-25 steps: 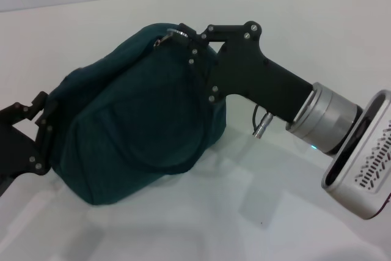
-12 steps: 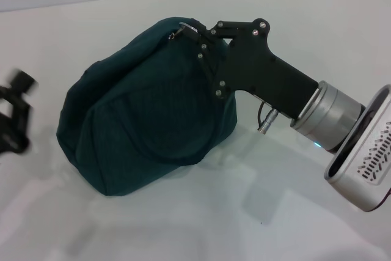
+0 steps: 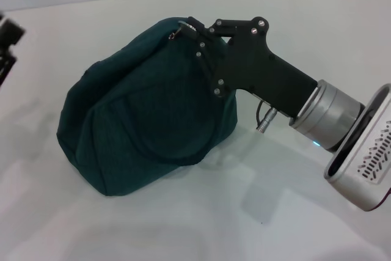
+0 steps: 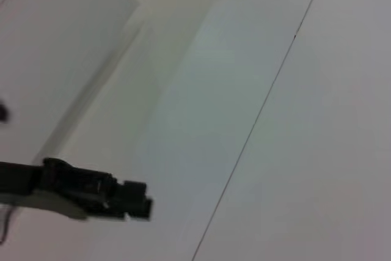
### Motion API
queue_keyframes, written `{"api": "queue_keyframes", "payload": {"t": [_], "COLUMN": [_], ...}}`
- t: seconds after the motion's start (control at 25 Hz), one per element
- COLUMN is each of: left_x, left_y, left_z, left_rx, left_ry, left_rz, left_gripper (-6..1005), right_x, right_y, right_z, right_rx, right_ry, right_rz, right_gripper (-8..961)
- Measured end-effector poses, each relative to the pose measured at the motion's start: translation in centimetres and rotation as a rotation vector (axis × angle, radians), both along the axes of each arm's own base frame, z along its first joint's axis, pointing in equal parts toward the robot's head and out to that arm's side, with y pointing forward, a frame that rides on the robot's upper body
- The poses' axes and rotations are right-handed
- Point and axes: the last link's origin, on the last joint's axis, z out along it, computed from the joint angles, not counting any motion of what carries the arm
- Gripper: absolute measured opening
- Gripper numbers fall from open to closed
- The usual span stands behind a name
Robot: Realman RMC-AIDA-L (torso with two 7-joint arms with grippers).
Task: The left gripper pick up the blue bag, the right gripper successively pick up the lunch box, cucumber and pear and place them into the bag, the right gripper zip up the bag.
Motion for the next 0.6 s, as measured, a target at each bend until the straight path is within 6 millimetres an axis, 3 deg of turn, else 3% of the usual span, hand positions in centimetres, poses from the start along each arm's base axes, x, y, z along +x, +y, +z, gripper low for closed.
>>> {"api": "queue_keyframes", "payload": {"t": [0.28, 0.44, 0.6], "left_x": [3.2, 4.2, 4.5], "left_y": [3.7, 4.1, 4.0], "left_z": [1.0, 0.1, -0.8], "left_rx": [-0.358, -0.449, -0.475], "left_ry": [0.165, 0.279, 0.343], "left_rz": [0.0, 0.024, 0.023], "left_gripper": [429, 619, 682], "right_x": [-0.1, -0.2, -0.2], "right_y": [0.1, 0.2, 0.4], "right_z": [0.0, 0.0, 0.1], "right_rx": [-0.001, 0.0, 0.004], "right_ry": [-0.002, -0.002, -0.003], "right_rz": [0.004, 0.009, 0.008], "right_gripper": [15, 15, 15]}}
